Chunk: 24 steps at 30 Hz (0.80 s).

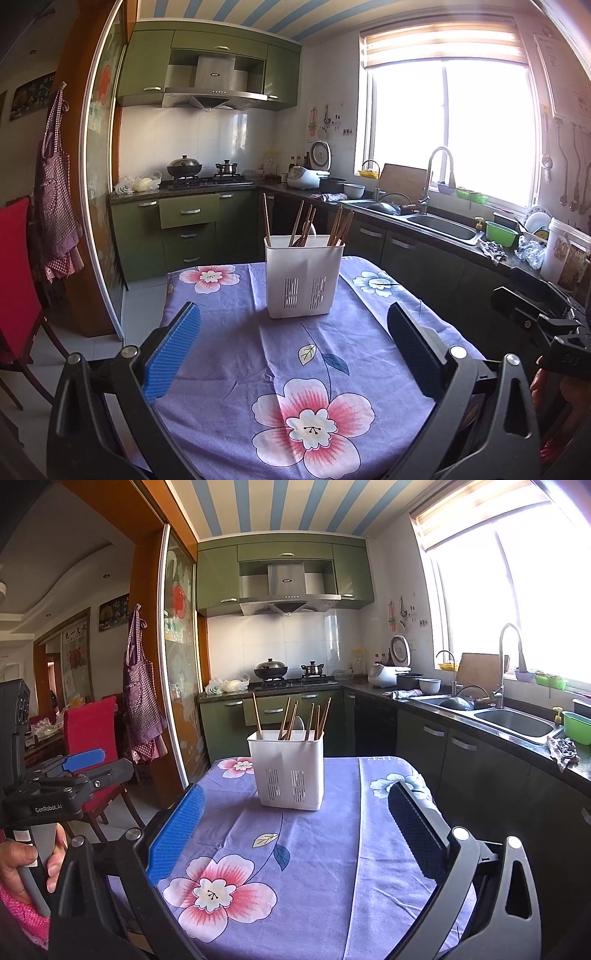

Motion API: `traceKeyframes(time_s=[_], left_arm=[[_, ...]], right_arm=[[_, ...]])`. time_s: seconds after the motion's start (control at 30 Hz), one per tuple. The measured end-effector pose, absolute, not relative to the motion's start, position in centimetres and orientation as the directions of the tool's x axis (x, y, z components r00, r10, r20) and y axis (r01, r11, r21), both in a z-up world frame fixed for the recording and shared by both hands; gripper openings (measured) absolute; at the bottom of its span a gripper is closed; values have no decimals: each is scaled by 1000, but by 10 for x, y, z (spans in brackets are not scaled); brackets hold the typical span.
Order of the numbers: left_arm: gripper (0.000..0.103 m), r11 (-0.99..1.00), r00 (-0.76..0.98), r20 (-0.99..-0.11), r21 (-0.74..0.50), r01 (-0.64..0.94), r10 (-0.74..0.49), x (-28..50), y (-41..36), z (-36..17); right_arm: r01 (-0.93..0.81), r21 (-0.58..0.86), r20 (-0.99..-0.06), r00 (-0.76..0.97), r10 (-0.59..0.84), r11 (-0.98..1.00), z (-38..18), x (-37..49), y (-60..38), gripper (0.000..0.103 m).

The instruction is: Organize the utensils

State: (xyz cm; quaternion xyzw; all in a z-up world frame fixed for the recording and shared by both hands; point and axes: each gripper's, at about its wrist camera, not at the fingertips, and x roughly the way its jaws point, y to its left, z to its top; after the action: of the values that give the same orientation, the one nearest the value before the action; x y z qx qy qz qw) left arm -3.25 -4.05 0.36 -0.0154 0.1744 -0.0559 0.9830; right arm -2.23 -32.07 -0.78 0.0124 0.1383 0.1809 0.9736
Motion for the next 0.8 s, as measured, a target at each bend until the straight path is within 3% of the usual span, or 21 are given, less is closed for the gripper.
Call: traceKeyframes(time_s=[0.8], left_arm=[[96, 993, 932, -343, -53, 103, -115, -33, -39, 4]], right_arm=[[-344, 70, -270, 897, 350, 936, -11, -19, -318, 98]])
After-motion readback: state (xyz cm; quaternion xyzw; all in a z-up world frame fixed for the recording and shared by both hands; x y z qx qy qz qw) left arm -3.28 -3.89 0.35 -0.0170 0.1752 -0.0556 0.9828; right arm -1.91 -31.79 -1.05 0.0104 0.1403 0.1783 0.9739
